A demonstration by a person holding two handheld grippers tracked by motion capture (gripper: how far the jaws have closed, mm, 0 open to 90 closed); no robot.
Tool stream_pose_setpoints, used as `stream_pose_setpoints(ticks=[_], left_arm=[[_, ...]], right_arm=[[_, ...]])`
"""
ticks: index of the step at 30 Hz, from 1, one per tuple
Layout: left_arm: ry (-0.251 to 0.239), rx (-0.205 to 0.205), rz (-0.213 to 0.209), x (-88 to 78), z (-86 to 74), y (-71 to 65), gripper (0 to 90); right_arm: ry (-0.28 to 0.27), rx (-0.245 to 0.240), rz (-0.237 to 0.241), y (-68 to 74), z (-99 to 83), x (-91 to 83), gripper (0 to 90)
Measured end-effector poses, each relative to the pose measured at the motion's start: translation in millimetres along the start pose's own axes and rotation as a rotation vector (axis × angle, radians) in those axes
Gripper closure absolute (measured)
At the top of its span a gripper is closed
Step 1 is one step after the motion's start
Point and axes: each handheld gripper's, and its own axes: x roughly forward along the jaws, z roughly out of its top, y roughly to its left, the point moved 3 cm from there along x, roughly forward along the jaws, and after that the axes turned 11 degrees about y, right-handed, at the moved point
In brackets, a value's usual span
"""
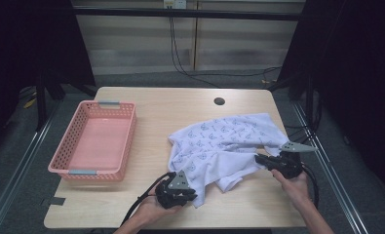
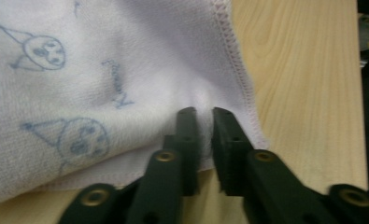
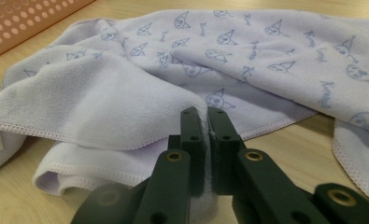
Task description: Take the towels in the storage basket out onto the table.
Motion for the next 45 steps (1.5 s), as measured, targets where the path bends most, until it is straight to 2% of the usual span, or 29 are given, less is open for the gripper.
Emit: stream_pose_setpoints(ticks=[3, 5, 10, 12, 14, 18, 21, 23, 24, 25, 30, 35, 38, 39, 41, 42, 44, 45], left_arm=[[0.008, -0.048, -0.047, -1.2, 0.7, 6.8, 87.7], [-0.020, -0.086, -0.072, -4.0, 1.7, 12.5, 87.8], [-0.166, -0.182, -0.099, -31.4, 6.0, 31.2, 87.8], [-0.200, -0.188, -0.082, -43.1, 5.9, 39.1, 87.4], [-0.253, -0.222, -0.073, -55.7, 5.5, 48.2, 87.4], [-0.340, -0.254, -0.018, -85.9, 10.0, 67.5, 87.8], [-0.403, -0.258, 0.021, -110.9, 23.8, 79.2, 88.0], [-0.437, -0.242, 0.060, -128.9, 35.1, 83.4, 88.2], [-0.469, -0.239, 0.055, -138.3, 40.5, 85.1, 88.2], [-0.493, -0.233, 0.070, -147.1, 46.0, 86.7, 88.2], [-0.578, -0.219, 0.115, -188.3, 69.8, 93.5, 88.3], [-0.668, -0.174, 0.165, -238.0, 90.1, 90.3, 88.3], [-0.722, -0.142, 0.176, -266.1, 100.5, 78.4, 88.3], [-0.714, -0.118, 0.195, -271.6, 102.0, 72.4, 88.4], [-0.691, -0.091, 0.193, -273.0, 98.8, 59.9, 88.3], [-0.678, -0.087, 0.190, -269.5, 92.7, 55.4, 88.3], [-0.637, -0.109, 0.163, -252.6, 73.2, 50.4, 88.3], [-0.619, -0.136, 0.135, -239.7, 60.2, 48.2, 88.3]], right_arm=[[-0.008, 0.004, 0.006, 1.1, 1.1, -2.7, 86.2], [-0.017, -0.001, 0.009, 1.3, 2.4, -4.4, 86.2], [-0.048, -0.002, 0.020, 3.0, 10.5, -11.6, 86.3], [-0.068, 0.003, 0.023, 3.0, 16.5, -14.1, 86.2], [-0.086, -0.002, 0.022, 3.1, 24.6, -17.0, 86.2], [-0.154, 0.000, 0.028, 1.9, 47.5, -27.6, 86.6], [-0.196, -0.008, 0.021, 1.1, 70.7, -37.0, 86.6], [-0.222, -0.020, 0.012, 1.9, 88.0, -46.4, 86.7], [-0.237, -0.028, 0.006, 2.5, 96.6, -52.1, 86.7], [-0.253, -0.032, 0.001, 3.6, 105.0, -58.1, 86.7], [-0.335, -0.051, -0.027, 4.7, 141.7, -89.5, 86.8], [-0.406, -0.083, -0.055, 11.0, 168.7, -129.4, 86.8], [-0.463, -0.115, -0.061, 20.6, 181.8, -157.3, 86.8], [-0.481, -0.129, -0.061, 25.0, 184.4, -165.7, 86.8], [-0.506, -0.155, -0.054, 35.2, 182.1, -176.8, 86.8], [-0.501, -0.163, -0.043, 39.5, 176.4, -177.5, 86.9], [-0.460, -0.172, -0.025, 44.9, 155.7, -169.4, 86.9], [-0.427, -0.174, -0.008, 46.9, 140.9, -161.9, 86.8]])
